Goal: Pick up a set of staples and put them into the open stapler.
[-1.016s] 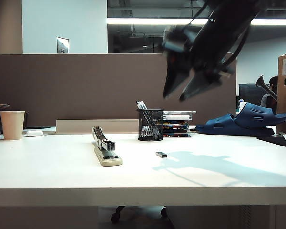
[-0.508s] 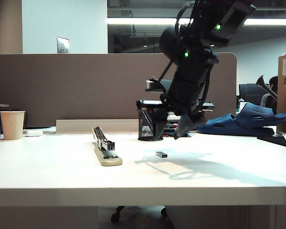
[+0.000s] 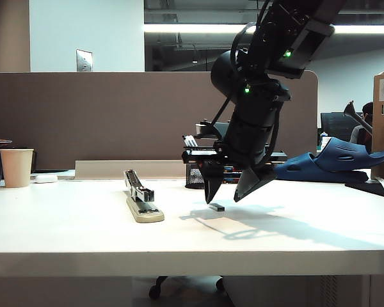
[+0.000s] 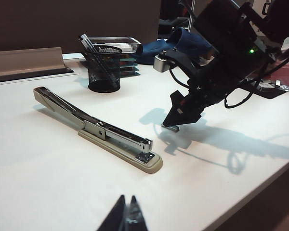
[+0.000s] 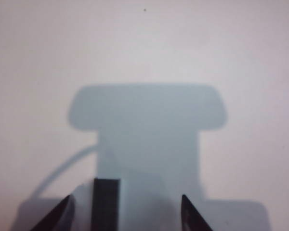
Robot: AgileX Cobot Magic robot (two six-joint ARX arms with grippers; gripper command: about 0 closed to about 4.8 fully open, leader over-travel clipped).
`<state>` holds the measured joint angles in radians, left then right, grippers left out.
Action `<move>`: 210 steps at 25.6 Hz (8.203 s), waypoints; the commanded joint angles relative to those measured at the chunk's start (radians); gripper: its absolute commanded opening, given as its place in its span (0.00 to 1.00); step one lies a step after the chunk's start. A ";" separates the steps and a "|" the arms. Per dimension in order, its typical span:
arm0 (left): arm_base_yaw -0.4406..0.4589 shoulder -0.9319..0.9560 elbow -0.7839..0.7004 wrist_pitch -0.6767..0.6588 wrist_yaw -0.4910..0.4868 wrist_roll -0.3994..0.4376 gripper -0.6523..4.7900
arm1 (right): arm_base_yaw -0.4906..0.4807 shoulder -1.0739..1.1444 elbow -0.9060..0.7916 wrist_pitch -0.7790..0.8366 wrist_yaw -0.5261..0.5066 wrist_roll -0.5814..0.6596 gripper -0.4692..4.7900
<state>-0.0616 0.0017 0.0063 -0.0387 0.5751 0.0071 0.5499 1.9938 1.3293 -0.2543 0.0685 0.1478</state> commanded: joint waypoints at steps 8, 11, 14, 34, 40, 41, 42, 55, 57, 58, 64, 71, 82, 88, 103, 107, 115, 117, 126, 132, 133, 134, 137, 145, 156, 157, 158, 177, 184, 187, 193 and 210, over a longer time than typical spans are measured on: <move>0.002 0.000 0.002 0.009 0.005 0.000 0.11 | 0.006 0.031 0.008 -0.014 0.004 0.043 0.61; 0.002 0.000 0.002 0.009 0.005 0.000 0.11 | 0.011 0.032 0.008 -0.040 0.004 0.043 0.61; 0.002 0.000 0.002 0.009 0.005 0.000 0.11 | 0.018 0.032 0.008 -0.056 0.004 0.043 0.61; 0.002 0.000 0.002 0.009 0.005 0.000 0.11 | 0.044 0.052 0.008 -0.116 0.045 0.043 0.38; 0.002 0.000 0.002 0.009 0.005 0.000 0.11 | 0.044 0.052 0.008 -0.111 0.042 0.043 0.24; 0.002 0.000 0.002 0.009 0.005 0.000 0.11 | 0.044 0.052 0.008 -0.111 0.042 0.043 0.22; 0.002 0.000 0.002 0.010 0.005 0.000 0.11 | 0.044 0.052 0.008 -0.111 0.042 0.043 0.19; 0.002 0.000 0.002 0.010 0.005 0.000 0.11 | 0.045 0.037 0.015 -0.058 -0.023 0.043 0.16; 0.002 0.000 0.002 0.010 0.005 0.000 0.11 | 0.045 0.031 0.015 -0.041 -0.055 0.043 0.16; 0.002 0.000 0.002 0.010 0.005 0.000 0.11 | 0.045 0.025 0.015 -0.037 -0.071 0.043 0.16; 0.002 0.000 0.002 0.010 0.005 0.001 0.11 | 0.047 0.005 0.019 0.001 -0.142 0.043 0.16; 0.002 0.000 0.002 0.010 0.005 0.001 0.11 | 0.055 0.002 0.077 -0.003 -0.161 0.043 0.16; 0.002 0.000 0.002 0.010 0.001 0.001 0.11 | 0.100 0.003 0.127 0.050 -0.273 0.067 0.16; 0.002 0.000 0.002 0.010 0.001 0.001 0.11 | 0.112 0.009 0.127 0.134 -0.283 0.171 0.16; 0.002 0.000 0.002 0.010 0.002 0.000 0.11 | 0.116 0.071 0.127 0.147 -0.315 0.196 0.12; 0.002 0.000 0.002 0.010 0.002 0.000 0.11 | 0.116 0.071 0.126 0.146 -0.307 0.196 0.12; 0.002 0.000 0.002 0.010 0.002 0.000 0.11 | 0.114 0.071 0.127 0.144 -0.291 0.196 0.12; 0.002 0.000 0.002 0.010 0.002 0.000 0.11 | 0.114 0.071 0.127 0.142 -0.291 0.196 0.08; 0.002 0.000 0.002 0.010 0.002 0.000 0.11 | 0.116 0.071 0.127 0.120 -0.296 0.196 0.11; 0.002 0.000 0.002 0.010 0.002 0.000 0.11 | 0.117 0.071 0.127 0.119 -0.301 0.196 0.14; 0.002 0.000 0.002 0.010 0.002 0.000 0.11 | 0.117 0.071 0.127 0.113 -0.307 0.197 0.11; 0.002 0.000 0.002 0.010 0.002 0.000 0.11 | 0.117 0.071 0.127 0.100 -0.307 0.197 0.08; 0.002 0.000 0.002 0.010 0.002 0.000 0.11 | 0.117 0.071 0.127 0.058 -0.307 0.196 0.08; 0.002 0.000 0.002 0.010 0.002 0.000 0.11 | 0.116 0.066 0.134 0.045 -0.307 0.196 0.22; 0.002 0.000 0.002 0.010 0.002 0.000 0.11 | 0.110 0.058 0.135 0.047 -0.307 0.196 0.08; 0.002 0.000 0.002 0.010 0.002 0.000 0.11 | 0.110 0.055 0.135 0.050 -0.307 0.196 0.08; 0.002 0.000 0.002 0.010 0.002 0.000 0.11 | 0.108 0.050 0.135 0.050 -0.307 0.196 0.08; 0.002 0.000 0.002 0.010 0.002 0.000 0.11 | 0.105 0.047 0.135 0.020 -0.311 0.196 0.08; 0.002 0.000 0.002 0.010 0.002 0.000 0.11 | 0.098 0.063 0.135 0.005 -0.303 0.188 0.08; 0.001 0.000 0.002 0.010 0.002 0.000 0.11 | 0.090 0.056 0.135 0.034 -0.298 0.186 0.08; 0.001 0.000 0.002 0.010 0.003 0.000 0.11 | 0.086 0.056 0.135 0.028 -0.292 0.185 0.12; 0.001 0.000 0.002 0.010 0.002 0.000 0.11 | 0.086 0.065 0.180 -0.036 -0.269 0.128 0.07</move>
<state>-0.0616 0.0021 0.0063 -0.0414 0.5747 0.0071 0.6331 2.0624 1.5021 -0.2874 -0.2028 0.2935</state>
